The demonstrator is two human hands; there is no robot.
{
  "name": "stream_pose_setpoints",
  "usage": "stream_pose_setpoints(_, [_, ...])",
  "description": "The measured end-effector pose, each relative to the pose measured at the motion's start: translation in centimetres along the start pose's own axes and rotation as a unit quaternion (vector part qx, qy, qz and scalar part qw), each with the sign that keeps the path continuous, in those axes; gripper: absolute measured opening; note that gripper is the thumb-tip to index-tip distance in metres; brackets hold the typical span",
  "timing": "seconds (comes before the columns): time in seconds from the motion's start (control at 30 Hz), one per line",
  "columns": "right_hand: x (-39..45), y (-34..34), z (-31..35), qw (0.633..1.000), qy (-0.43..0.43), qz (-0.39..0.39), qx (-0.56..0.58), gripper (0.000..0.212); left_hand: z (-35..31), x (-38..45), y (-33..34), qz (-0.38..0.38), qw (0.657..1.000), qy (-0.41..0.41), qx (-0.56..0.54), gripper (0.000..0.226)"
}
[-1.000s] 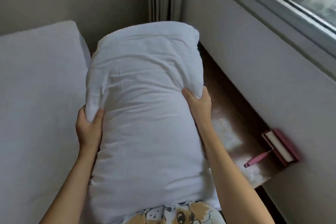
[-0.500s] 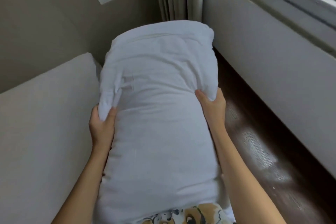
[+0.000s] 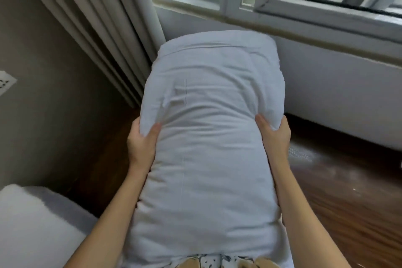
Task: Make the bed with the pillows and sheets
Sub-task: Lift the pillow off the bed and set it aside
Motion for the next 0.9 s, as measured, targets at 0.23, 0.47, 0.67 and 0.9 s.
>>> stream_pose_setpoints(0.23, [-4.7, -2.9, 0.6, 0.979, 0.01, -0.2, 0.033, 0.017, -2.7, 4.8, 4.2, 0.185, 0.98, 0.061, -0.032, 0.028])
stream_pose_setpoints(0.47, [-6.4, -6.6, -0.9, 0.936, 0.04, -0.338, 0.086, 0.039, -6.1, 5.3, 11.6, 0.311, 0.942, 0.123, 0.012, 0.042])
stream_pose_setpoints(0.67, [-5.0, -5.2, -0.7, 0.925, 0.048, -0.355, 0.125, 0.035, -9.1, 7.9, 13.5, 0.319, 0.935, 0.154, 0.037, 0.039])
stream_pose_setpoints(0.9, [-5.9, 1.2, -1.0, 0.895, 0.048, -0.419, 0.146, 0.036, -9.0, 13.1, 12.3, 0.368, 0.913, 0.174, 0.03, 0.035])
Point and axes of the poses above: each hand's wrist, its own x-axis towards the middle knuckle, its own y-axis out of the palm, z = x × y, the point moved 1 cm from there along x, towards the middle knuckle, and after that the axes turned 2 degrees about x, right-handed, at the moved point
